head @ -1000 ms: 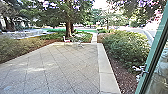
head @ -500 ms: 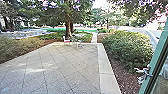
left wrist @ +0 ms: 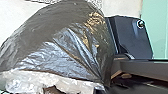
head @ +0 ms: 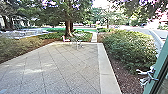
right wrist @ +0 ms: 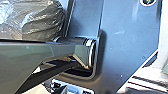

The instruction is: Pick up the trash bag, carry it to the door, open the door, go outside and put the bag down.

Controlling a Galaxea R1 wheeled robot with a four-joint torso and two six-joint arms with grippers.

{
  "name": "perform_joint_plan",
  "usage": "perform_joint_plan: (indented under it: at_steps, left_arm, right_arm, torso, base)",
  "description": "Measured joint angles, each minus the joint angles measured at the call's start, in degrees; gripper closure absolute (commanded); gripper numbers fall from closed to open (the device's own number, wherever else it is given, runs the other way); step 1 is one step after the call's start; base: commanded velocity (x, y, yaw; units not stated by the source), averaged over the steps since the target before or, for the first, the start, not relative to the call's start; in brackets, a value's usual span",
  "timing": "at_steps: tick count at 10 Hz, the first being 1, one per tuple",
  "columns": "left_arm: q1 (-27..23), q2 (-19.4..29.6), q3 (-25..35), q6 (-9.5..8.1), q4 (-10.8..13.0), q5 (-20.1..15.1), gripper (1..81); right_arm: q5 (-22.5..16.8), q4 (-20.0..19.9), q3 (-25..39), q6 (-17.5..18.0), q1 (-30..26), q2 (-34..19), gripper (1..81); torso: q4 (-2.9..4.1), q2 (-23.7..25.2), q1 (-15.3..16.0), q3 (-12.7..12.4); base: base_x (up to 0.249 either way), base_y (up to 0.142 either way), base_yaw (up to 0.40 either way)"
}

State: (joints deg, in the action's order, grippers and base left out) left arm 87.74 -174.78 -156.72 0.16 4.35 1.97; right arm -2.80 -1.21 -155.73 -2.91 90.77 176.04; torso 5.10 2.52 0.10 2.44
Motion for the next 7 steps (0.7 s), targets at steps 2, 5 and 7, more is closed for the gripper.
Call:
perform_joint_plan:
  at_steps: [2, 5, 7]
  left_arm:
    - [-0.06, -0.22, -0.02, 0.0, 0.0, 0.02, 81.1]
    - [-0.26, -0.34, 0.0, 0.02, 0.0, 0.04, 81.1]
    - [-1.05, -0.33, 0.0, 0.0, 0.0, 0.44, 81.1]
  right_arm:
    - [-0.02, 0.02, 0.02, -0.11, 0.02, 0.0, 1.0]
    - [-0.02, 0.05, 0.02, -0.11, -0.41, -0.02, 1.0]
    - [0.24, -0.02, 0.0, 0.13, -0.65, -0.05, 1.0]
  torso:
    - [0.0, -0.02, 0.0, 0.02]
    - [0.0, -0.06, 0.04, 0.04]
    - [0.29, -0.09, 0.04, 0.04]
  base:
    - [0.115, 0.0, 0.0]
    - [0.116, 0.0, 0.0]
    - [0.115, 0.0, 0.0]
